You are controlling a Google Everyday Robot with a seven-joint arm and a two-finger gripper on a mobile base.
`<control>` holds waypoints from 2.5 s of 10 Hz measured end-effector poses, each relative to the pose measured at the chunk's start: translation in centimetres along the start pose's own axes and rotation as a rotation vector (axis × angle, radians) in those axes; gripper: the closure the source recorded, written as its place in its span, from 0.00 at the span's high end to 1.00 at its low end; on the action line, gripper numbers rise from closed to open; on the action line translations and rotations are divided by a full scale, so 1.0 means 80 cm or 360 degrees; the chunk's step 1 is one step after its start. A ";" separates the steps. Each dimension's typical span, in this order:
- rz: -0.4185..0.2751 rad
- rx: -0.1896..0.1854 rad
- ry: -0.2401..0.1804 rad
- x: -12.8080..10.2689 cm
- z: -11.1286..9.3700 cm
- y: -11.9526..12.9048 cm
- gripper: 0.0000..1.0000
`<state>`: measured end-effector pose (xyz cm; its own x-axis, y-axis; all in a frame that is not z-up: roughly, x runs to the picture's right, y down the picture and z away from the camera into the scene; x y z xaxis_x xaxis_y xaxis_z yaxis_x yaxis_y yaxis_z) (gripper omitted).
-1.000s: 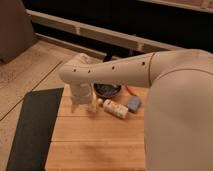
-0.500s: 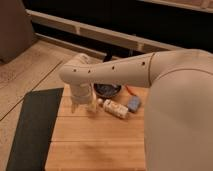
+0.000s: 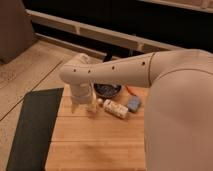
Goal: Place the white sponge in the ceramic cup
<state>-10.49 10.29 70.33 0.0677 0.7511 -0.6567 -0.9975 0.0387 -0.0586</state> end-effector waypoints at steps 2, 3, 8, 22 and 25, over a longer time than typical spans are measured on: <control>0.0000 0.0000 0.0000 0.000 0.000 0.000 0.65; 0.0000 0.0000 0.0000 0.000 0.000 0.000 0.65; 0.0109 0.0037 -0.0053 -0.013 -0.005 -0.028 0.65; 0.0624 0.0172 -0.0301 -0.084 -0.014 -0.264 0.65; 0.0625 0.0009 -0.0291 -0.109 0.009 -0.320 0.65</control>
<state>14.48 3.20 78.10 -0.3208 0.8140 -0.4842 -0.9471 -0.2701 0.1734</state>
